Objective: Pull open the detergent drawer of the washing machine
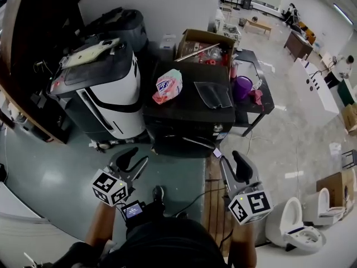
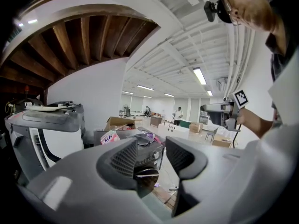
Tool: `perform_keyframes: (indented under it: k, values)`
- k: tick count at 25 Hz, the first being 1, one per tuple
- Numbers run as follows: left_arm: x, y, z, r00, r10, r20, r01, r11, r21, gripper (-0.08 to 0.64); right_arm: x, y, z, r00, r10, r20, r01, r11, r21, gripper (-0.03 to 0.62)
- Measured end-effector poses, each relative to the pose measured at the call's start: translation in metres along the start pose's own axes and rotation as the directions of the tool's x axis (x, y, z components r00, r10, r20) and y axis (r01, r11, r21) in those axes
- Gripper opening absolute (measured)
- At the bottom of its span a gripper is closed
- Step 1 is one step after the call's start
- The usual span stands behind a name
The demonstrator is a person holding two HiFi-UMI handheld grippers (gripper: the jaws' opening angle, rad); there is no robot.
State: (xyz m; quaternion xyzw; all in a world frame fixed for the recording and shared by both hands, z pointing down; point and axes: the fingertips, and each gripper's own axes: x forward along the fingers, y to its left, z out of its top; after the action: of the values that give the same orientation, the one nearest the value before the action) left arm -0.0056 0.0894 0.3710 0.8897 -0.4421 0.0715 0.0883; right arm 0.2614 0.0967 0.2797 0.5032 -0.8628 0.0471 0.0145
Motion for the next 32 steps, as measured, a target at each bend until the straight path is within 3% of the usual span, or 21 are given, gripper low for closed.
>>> perform_keyframes:
  k: [17, 32]
  values:
    - [0.066, 0.076, 0.024, 0.990, -0.140, 0.013, 0.140, 0.990, 0.009, 0.225, 0.070, -0.009, 0.010, 0.990, -0.143, -0.009, 0.143, 0.990, -0.008, 0.152]
    - [0.112, 0.147, 0.032, 0.965, -0.262, 0.032, 0.262, 0.965, 0.009, 0.225, 0.135, 0.002, 0.017, 0.966, -0.258, -0.007, 0.258, 0.965, -0.048, 0.152]
